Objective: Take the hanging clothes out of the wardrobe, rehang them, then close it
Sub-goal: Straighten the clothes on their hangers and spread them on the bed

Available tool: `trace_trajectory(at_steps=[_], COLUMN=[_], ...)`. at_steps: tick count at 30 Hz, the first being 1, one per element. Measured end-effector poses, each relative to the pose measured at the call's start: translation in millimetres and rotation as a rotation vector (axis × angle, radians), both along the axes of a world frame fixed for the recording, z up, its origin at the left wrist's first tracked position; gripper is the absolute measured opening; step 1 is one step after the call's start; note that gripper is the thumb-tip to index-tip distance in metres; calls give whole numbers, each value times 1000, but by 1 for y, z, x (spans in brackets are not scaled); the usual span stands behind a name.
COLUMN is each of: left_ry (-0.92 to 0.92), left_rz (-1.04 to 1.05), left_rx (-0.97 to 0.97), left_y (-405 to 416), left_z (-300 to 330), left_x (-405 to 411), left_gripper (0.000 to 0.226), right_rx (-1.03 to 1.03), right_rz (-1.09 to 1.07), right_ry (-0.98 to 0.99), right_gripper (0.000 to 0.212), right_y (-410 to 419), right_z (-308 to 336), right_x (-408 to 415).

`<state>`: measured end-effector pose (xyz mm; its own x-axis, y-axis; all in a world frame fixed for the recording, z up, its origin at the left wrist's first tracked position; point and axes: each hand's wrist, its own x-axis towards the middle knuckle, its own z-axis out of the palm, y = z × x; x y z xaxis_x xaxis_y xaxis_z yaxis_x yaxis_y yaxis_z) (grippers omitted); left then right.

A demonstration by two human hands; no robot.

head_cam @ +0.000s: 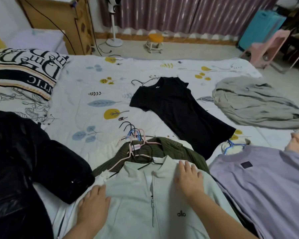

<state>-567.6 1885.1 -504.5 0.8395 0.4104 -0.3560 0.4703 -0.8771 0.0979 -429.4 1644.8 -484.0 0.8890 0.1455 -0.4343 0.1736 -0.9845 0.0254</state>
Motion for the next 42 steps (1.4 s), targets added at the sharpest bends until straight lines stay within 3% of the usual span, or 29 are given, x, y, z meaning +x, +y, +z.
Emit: trace_trajectory(at_steps=[6, 11, 14, 16, 19, 24, 30, 32, 37, 40, 42], left_ry=[-8, 161, 64, -4, -76, -314, -582, -583, -579, -576, -582], left_rz=[55, 36, -8, -24, -60, -72, -65, -60, -122, -236, -321], left_rx=[8, -20, -136, -198, -170, -193, -348, -377, -398, -369, -381], left_y=[8, 7, 6, 3, 1, -12, -11, -8, -9, -14, -20], left_z=[-7, 4, 15, 34, 64, 117, 158, 175, 220, 248, 266], left_x=[12, 23, 23, 20, 13, 2, -23, -32, -53, -69, -80], left_gripper=[40, 43, 39, 44, 49, 58, 53, 47, 58, 52, 35], right_rx=[1, -3, 10, 119, 325, 363, 447, 477, 591, 604, 614], right_rz=[-28, -39, -23, -45, -124, -113, -116, -109, -205, -275, -304], right_ry=[-92, -12, -7, -72, -138, -245, -360, -388, -482, -565, -600], right_gripper=[33, 35, 28, 14, 11, 40, 12, 13, 16, 15, 17], right_y=[6, 3, -2, -8, -15, -20, -30, -33, -43, -52, -59], right_z=[-3, 7, 17, 28, 46, 87, 147, 170, 222, 251, 268], right_x=[5, 8, 2, -6, -16, -26, -47, -59, -103, -138, -162])
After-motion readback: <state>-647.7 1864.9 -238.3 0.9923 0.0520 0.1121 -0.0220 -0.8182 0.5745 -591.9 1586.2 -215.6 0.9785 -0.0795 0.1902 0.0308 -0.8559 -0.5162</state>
